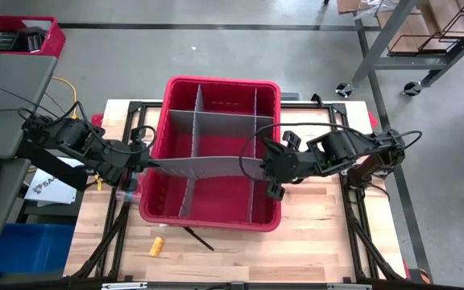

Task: Sort Items/Unsort Items

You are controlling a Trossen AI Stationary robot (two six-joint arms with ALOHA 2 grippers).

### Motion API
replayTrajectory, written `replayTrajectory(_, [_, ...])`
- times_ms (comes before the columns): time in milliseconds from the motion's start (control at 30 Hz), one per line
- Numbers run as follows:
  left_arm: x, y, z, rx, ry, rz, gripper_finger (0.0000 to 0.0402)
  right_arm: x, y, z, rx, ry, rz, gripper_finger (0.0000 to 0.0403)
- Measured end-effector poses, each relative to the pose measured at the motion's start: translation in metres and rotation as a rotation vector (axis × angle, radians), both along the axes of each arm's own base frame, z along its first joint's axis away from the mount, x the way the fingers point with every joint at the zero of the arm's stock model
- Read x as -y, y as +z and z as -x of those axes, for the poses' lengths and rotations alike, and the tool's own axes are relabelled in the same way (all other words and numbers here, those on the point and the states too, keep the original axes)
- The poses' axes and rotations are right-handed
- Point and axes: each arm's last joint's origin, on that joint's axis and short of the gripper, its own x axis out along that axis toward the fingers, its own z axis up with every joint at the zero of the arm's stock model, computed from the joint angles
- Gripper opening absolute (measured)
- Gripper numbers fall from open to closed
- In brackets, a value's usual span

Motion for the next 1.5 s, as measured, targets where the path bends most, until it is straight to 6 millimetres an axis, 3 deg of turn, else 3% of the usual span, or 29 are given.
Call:
replayTrajectory(333, [0.0, 0.0, 0.0, -0.002, -0.004, -0.004, 0.0001, 0.0, 0.0, -0.001, 0.022, -0.031, -0.036, 0.0])
replayTrajectory(500, [-0.001, -0.001, 0.002, -0.014, -0.007, -0.01, 0.0001, -0.01, 0.009, -0.004, 0.117, -0.006, -0.099, 0.0])
replayTrajectory(667, [0.0, 0.0, 0.0, -0.005, -0.015, -0.016, 0.0001, -0.004, 0.014, 0.001, 0.11, -0.037, 0.017, 0.0])
replayTrajectory(800, [-0.001, 0.0, 0.0, -0.001, -0.008, -0.026, 0.0001, 0.0, 0.015, -0.001, 0.115, -0.05, 0.007, 0.0])
replayTrajectory(1100, [-0.001, 0.0, 0.001, -0.011, -0.018, -0.033, 0.0001, -0.003, -0.005, -0.008, 0.074, -0.058, 0.001, 0.0])
replayTrajectory(1500, [-0.001, 0.002, 0.002, -0.003, -0.03, -0.055, 0.0001, -0.001, -0.006, -0.01, 0.085, -0.08, -0.014, 0.0])
